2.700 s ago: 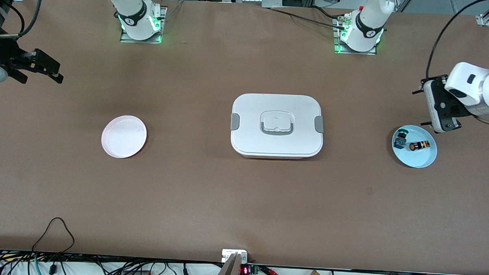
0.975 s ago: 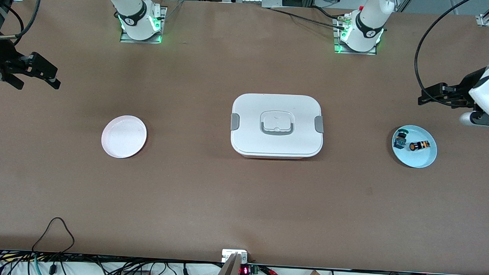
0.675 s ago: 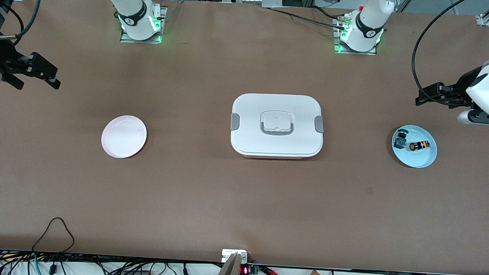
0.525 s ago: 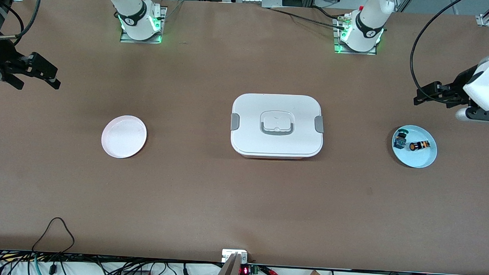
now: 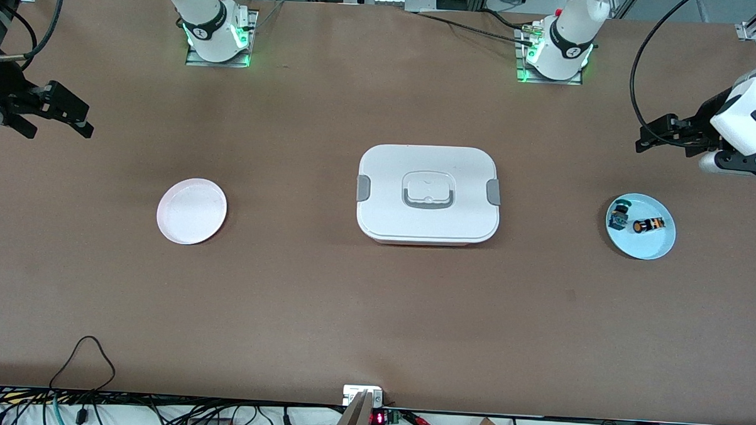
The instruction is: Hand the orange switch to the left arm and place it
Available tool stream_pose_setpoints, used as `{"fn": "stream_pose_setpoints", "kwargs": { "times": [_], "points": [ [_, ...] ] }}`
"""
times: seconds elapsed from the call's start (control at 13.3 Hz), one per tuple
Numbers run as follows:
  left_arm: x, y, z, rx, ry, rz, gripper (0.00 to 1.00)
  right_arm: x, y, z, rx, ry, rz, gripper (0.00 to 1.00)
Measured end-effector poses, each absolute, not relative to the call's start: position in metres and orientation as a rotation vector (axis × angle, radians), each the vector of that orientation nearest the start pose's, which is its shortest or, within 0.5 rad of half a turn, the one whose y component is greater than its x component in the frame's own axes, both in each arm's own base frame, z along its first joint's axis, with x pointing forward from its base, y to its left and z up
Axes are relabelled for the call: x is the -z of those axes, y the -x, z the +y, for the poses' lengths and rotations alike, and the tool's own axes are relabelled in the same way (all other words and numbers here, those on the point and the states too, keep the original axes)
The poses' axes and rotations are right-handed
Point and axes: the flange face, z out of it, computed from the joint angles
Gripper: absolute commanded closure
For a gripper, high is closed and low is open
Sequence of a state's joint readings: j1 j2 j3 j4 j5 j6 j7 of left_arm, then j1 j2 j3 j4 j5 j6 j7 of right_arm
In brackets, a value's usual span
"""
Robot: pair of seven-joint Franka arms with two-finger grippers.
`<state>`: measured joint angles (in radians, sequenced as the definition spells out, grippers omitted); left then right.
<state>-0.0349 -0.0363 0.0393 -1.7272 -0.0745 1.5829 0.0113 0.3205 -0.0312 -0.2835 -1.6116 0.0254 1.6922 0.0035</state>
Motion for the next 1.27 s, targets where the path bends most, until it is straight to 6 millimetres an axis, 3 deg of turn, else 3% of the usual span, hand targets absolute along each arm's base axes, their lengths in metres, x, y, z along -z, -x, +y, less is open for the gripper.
{"fn": "stream_pose_setpoints", "kwargs": {
  "times": [0.6,1.27],
  "points": [
    [-0.608,-0.541,0.007,-0.066,3.216,-0.025,0.00,-0.633,-0.557,0.020,0.171,3.100,-0.048,0.00],
    [-0.604,-0.544,0.000,-0.082,3.142,0.023,0.00,-0.633,-0.557,0.017,0.170,3.101,-0.039,0.00]
  ]
}}
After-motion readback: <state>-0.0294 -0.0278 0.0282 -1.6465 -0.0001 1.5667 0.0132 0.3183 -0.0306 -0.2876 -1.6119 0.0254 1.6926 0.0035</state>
